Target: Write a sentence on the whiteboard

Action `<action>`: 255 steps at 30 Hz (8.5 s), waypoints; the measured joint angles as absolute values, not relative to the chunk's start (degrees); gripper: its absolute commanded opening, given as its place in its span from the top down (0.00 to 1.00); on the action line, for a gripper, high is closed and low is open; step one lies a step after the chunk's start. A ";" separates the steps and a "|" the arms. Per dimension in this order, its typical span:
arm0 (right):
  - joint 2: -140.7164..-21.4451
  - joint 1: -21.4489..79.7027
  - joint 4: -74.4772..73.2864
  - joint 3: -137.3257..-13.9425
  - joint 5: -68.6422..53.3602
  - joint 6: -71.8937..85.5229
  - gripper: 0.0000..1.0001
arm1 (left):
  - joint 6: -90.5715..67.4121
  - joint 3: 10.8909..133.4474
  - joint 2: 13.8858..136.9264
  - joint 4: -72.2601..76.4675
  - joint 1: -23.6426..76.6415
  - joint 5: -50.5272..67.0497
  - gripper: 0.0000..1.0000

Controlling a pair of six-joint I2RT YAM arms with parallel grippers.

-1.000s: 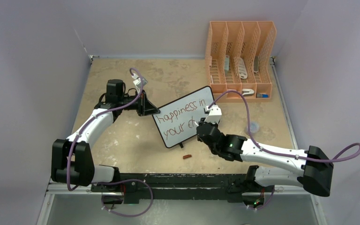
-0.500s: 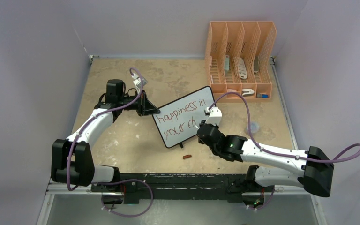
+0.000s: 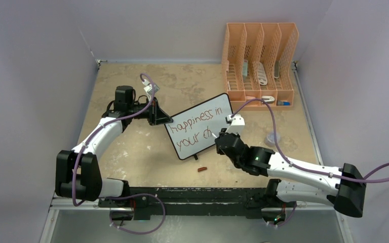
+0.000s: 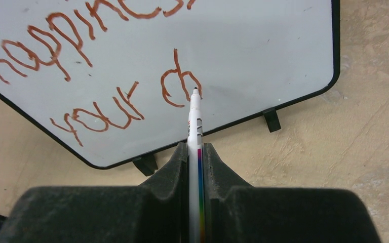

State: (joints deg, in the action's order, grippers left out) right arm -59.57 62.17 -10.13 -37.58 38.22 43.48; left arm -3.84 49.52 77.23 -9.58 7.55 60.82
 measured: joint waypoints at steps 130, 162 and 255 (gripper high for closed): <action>-60.77 58.43 -3.57 -36.10 36.95 39.42 1.00 | -3.81 49.74 77.23 -10.00 7.57 60.60 1.00; -60.71 58.04 -7.44 -35.99 37.69 43.90 1.00 | -3.84 49.74 77.23 -10.00 7.57 60.60 1.00; -58.11 54.15 -0.01 -33.28 34.92 40.07 1.00 | -3.86 49.74 77.23 -10.00 7.64 60.25 1.00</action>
